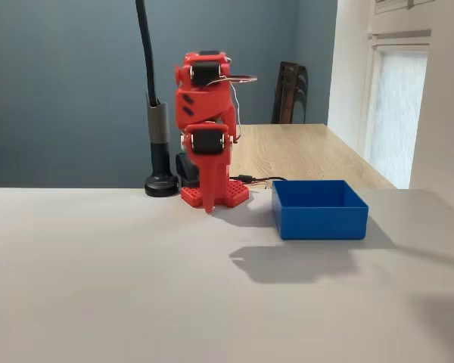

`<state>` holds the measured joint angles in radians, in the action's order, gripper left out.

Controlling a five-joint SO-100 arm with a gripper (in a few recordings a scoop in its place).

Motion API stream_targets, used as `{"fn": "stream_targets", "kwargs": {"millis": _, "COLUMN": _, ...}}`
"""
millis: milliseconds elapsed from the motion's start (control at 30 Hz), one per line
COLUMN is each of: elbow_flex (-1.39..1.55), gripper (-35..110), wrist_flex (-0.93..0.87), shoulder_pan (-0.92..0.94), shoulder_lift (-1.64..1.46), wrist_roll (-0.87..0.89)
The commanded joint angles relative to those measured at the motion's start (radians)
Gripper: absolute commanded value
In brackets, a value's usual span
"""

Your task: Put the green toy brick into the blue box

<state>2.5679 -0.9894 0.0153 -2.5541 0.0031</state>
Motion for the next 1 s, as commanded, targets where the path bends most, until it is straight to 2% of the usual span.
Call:
{"fn": "stream_targets", "kwargs": {"millis": 0, "elbow_flex": 0.172, "gripper": 0, "wrist_flex": 0.006, "shoulder_pan": -0.021, "shoulder_lift": -0.259, "wrist_roll": -0.005}}
{"fn": "stream_targets", "kwargs": {"millis": 333, "elbow_flex": 0.491, "gripper": 0, "wrist_flex": 0.032, "shoulder_pan": -0.026, "shoulder_lift": -0.589, "wrist_roll": -0.018}}
{"fn": "stream_targets", "kwargs": {"millis": 967, "elbow_flex": 0.526, "gripper": 0, "wrist_flex": 0.02, "shoulder_pan": -0.031, "shoulder_lift": -0.704, "wrist_roll": 0.029}}
